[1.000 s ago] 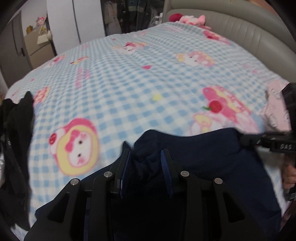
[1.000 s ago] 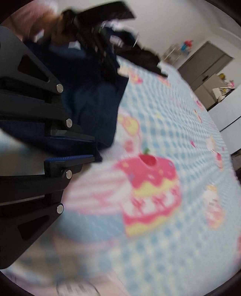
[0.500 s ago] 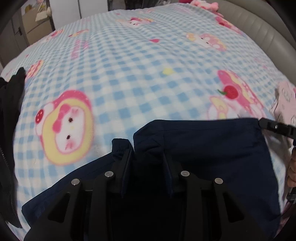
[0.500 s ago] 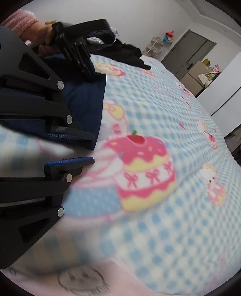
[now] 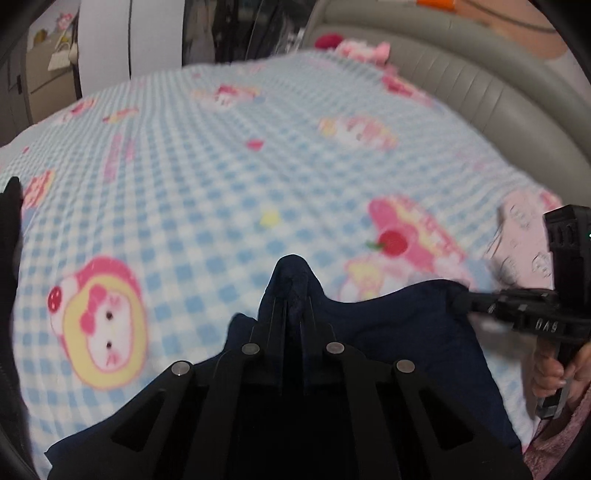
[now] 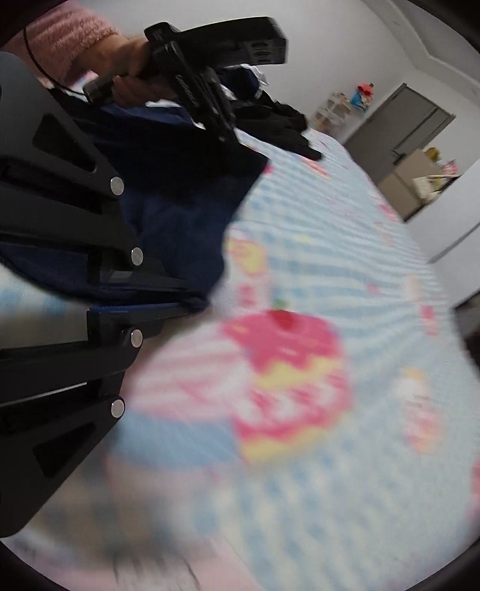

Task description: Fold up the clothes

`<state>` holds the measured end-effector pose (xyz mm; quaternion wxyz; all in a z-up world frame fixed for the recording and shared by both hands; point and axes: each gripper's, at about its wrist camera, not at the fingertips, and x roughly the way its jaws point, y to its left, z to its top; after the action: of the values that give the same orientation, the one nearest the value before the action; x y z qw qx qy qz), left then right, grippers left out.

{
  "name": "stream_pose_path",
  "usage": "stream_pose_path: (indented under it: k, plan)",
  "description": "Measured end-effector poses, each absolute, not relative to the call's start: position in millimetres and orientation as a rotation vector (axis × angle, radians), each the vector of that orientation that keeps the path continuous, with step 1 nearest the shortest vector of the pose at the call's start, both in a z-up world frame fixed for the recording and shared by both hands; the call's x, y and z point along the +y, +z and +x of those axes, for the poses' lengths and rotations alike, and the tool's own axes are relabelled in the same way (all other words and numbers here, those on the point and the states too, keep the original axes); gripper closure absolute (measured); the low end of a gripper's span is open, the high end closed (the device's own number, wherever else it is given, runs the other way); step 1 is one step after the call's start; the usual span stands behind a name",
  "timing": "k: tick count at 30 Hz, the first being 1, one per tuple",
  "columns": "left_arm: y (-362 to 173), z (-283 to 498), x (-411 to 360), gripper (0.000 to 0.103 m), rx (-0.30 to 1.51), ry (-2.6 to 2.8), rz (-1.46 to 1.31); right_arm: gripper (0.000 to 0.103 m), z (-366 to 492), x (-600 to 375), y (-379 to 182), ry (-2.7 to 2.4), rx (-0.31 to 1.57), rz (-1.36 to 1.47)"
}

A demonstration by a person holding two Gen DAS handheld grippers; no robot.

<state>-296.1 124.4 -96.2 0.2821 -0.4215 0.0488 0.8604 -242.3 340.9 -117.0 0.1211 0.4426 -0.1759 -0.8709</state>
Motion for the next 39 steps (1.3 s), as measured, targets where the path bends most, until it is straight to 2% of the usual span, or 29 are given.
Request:
stream_pose_path:
  k: [2, 4, 8, 10, 12, 15, 17, 18, 19, 22, 26, 29, 32, 35, 36, 39]
  plan:
    - [-108.2, -305.9, 119.9, 0.097, 0.142, 2.327, -1.183, 0.100, -234.4, 351.5, -101.1, -2.654, -0.457, 1.258]
    - [-126.6, -314.9, 110.8, 0.097, 0.152, 2.355, -1.265, 0.100, -234.4, 363.4, -102.9, -2.664, -0.489, 1.271]
    - [-145.4, -320.9, 98.9, 0.093, 0.078, 2.360, -1.322, 0.096, -245.5, 382.9, -124.2, -2.464, -0.778, 1.307]
    - [-146.0, -321.1, 99.0, 0.093, 0.066, 2.365, -1.315, 0.079, -254.6, 374.7, -136.1, -2.344, -0.833, 1.317]
    - [-148.1, -321.9, 99.8, 0.093, 0.053, 2.357, -1.319, 0.077, -261.1, 356.0, -146.8, -2.253, -0.840, 1.347]
    - [-146.9, -319.6, 99.6, 0.091, 0.045, 2.326, -1.311, 0.070, -265.2, 332.2, -161.1, -2.230, -0.759, 1.411]
    - [-144.1, -316.9, 101.1, 0.086, 0.041, 2.298, -1.307, 0.072, -266.0, 324.3, -162.2, -2.285, -0.709, 1.405]
    - [-141.7, -314.9, 102.1, 0.084, 0.053, 2.294, -1.307, 0.092, -266.2, 321.7, -161.2, -2.319, -0.684, 1.395]
    - [-139.6, -313.1, 103.5, 0.079, 0.067, 2.291, -1.305, 0.099, -265.8, 320.1, -159.2, -2.357, -0.657, 1.386]
    - [-133.8, -309.2, 108.0, 0.078, 0.109, 2.301, -1.274, 0.100, -258.6, 324.7, -142.2, -2.517, -0.545, 1.371]
    - [-126.3, -308.8, 111.3, 0.078, 0.140, 2.323, -1.231, 0.100, -238.7, 341.4, -118.6, -2.630, -0.414, 1.351]
    - [-126.1, -310.7, 106.7, 0.060, 0.103, 2.354, -1.243, 0.100, -233.5, 345.1, -123.6, -2.609, -0.318, 1.461]
    - [-114.4, -300.6, 85.2, 0.061, 0.000, 2.451, -1.162, 0.098, -234.4, 343.8, -137.9, -2.598, -0.261, 1.566]
    - [-102.5, -290.9, 45.3, 0.060, -0.163, 2.507, -1.141, 0.087, -225.3, 347.3, -109.0, -2.675, -0.274, 1.397]
    - [-102.0, -286.8, 33.0, 0.060, -0.160, 2.545, -1.160, 0.083, -220.0, 349.3, -93.4, -2.718, -0.270, 1.306]
    - [-105.2, -276.0, -3.7, 0.060, -0.146, 2.636, -1.238, 0.080, -217.0, 346.9, -59.4, -2.770, -0.232, 1.179]
